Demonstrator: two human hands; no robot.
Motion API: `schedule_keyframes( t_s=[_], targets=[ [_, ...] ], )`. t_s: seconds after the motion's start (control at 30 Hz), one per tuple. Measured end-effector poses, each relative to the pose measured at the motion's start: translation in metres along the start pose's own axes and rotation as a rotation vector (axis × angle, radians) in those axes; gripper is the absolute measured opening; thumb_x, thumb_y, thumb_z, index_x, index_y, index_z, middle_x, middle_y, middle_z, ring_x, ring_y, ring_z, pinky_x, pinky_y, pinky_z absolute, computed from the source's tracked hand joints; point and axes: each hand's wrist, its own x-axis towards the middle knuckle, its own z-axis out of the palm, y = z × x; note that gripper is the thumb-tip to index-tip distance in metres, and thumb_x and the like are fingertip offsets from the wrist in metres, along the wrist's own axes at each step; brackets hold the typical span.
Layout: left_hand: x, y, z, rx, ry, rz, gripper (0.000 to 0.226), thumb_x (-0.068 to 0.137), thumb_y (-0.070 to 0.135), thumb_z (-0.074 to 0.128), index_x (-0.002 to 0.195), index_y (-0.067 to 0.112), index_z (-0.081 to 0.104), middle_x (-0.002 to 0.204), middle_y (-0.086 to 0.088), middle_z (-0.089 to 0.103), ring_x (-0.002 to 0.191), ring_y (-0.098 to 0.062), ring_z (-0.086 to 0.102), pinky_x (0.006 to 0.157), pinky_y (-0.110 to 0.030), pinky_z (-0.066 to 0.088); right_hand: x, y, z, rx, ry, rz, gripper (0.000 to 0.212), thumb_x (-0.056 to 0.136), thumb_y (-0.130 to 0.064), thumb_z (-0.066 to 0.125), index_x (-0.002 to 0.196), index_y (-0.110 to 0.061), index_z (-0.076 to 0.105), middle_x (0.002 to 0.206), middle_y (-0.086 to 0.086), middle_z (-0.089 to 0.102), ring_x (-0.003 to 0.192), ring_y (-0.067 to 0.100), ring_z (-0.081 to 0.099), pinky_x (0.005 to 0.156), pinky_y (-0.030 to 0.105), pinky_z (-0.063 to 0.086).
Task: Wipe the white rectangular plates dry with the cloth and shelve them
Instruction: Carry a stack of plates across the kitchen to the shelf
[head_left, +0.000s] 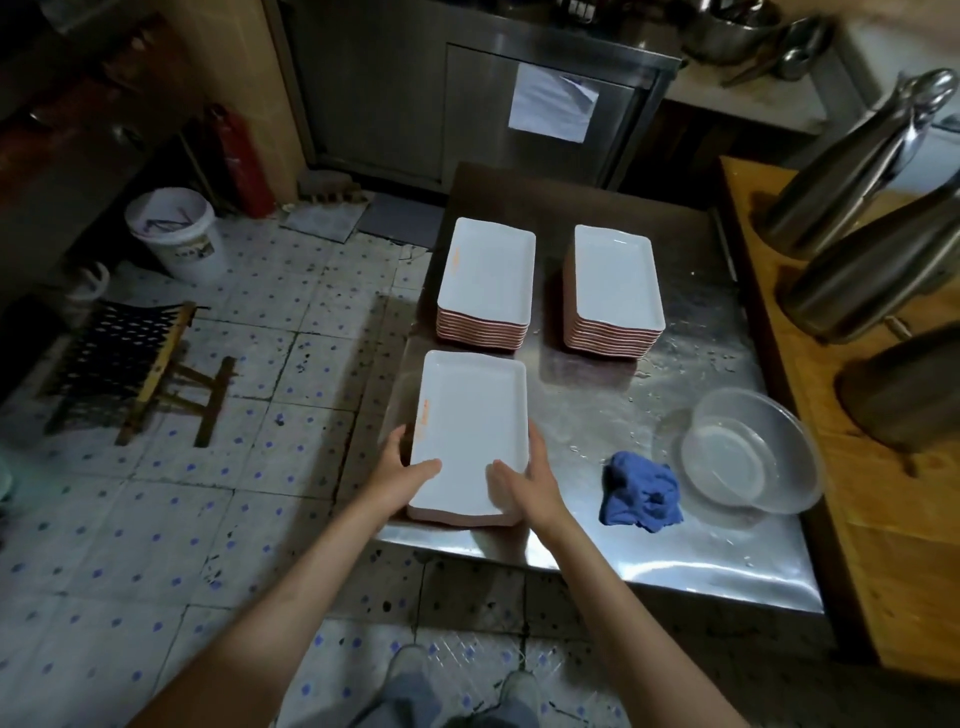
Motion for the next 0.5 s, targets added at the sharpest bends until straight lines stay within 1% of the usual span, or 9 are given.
schedule_keyframes(
  t_s=[0.13, 0.2, 0.27, 0.33, 0.4, 0.47, 0.5],
  targets=[
    [0.003, 0.001, -0.002, 0.014, -0.034, -0.017, 0.082, 0.087, 0.013, 0.064, 0.152, 0.020, 0.013, 0.140, -0.009, 0.046, 0.102, -0.020, 0.053, 0.083, -0.035, 0.047, 0.002, 0.003, 0.003, 0.051, 0.011, -0.009, 0.073, 0.073, -0.027, 0.063, 0.133, -0.049, 0.027, 0.123, -0.003, 0.052, 0.112, 0.022, 0.053, 0.093, 0.044, 0.051],
    [0.004, 0.002, -0.002, -0.002, -0.058, -0.008, 0.081, 0.087, 0.011, 0.064, 0.151, 0.022, 0.014, 0.138, -0.008, 0.048, 0.104, -0.022, 0.054, 0.086, -0.038, 0.049, 0.002, 0.002, 0.004, 0.073, 0.017, -0.016, 0.074, 0.075, -0.021, 0.064, 0.134, -0.047, 0.029, 0.121, -0.005, 0.053, 0.111, 0.021, 0.054, 0.090, 0.041, 0.052],
    [0.005, 0.002, -0.003, -0.043, -0.075, 0.005, 0.080, 0.087, 0.010, 0.063, 0.150, 0.024, 0.016, 0.137, -0.009, 0.049, 0.110, -0.025, 0.054, 0.088, -0.040, 0.051, 0.001, -0.002, 0.003, 0.095, 0.008, -0.013, 0.076, 0.070, -0.022, 0.062, 0.133, -0.047, 0.030, 0.121, -0.005, 0.054, 0.109, 0.018, 0.055, 0.085, 0.036, 0.053],
    [0.006, 0.005, -0.003, -0.071, -0.097, 0.023, 0.079, 0.089, 0.008, 0.060, 0.150, 0.028, 0.014, 0.137, -0.009, 0.048, 0.112, -0.026, 0.053, 0.081, -0.036, 0.051, 0.001, -0.008, 0.002, 0.123, -0.031, -0.009, 0.076, 0.066, -0.020, 0.061, 0.130, -0.047, 0.031, 0.120, -0.005, 0.054, 0.108, 0.016, 0.054, 0.080, 0.032, 0.054],
    [0.005, 0.009, -0.003, -0.073, -0.151, 0.037, 0.078, 0.091, 0.007, 0.056, 0.150, 0.030, 0.011, 0.138, -0.005, 0.046, 0.111, -0.022, 0.052, 0.075, -0.028, 0.049, 0.000, -0.014, 0.001, 0.148, -0.064, -0.001, 0.078, 0.063, -0.017, 0.060, 0.128, -0.048, 0.030, 0.121, -0.004, 0.053, 0.109, 0.017, 0.054, 0.077, 0.030, 0.054],
    [0.005, 0.011, -0.002, -0.047, -0.196, 0.052, 0.076, 0.092, 0.006, 0.055, 0.151, 0.029, 0.013, 0.138, -0.002, 0.047, 0.110, -0.018, 0.051, 0.074, -0.024, 0.047, 0.001, -0.019, 0.002, 0.163, -0.059, 0.012, 0.080, 0.060, -0.015, 0.059, 0.128, -0.047, 0.030, 0.121, -0.002, 0.053, 0.110, 0.019, 0.053, 0.078, 0.033, 0.055],
    [0.005, 0.012, -0.002, -0.040, -0.204, 0.055, 0.076, 0.092, 0.005, 0.054, 0.151, 0.028, 0.013, 0.139, -0.002, 0.047, 0.112, -0.018, 0.051, 0.075, -0.023, 0.047, 0.001, -0.020, 0.003, 0.164, -0.053, 0.016, 0.081, 0.059, -0.015, 0.058, 0.128, -0.047, 0.030, 0.122, -0.001, 0.052, 0.111, 0.020, 0.052, 0.080, 0.035, 0.055]
  ],
)
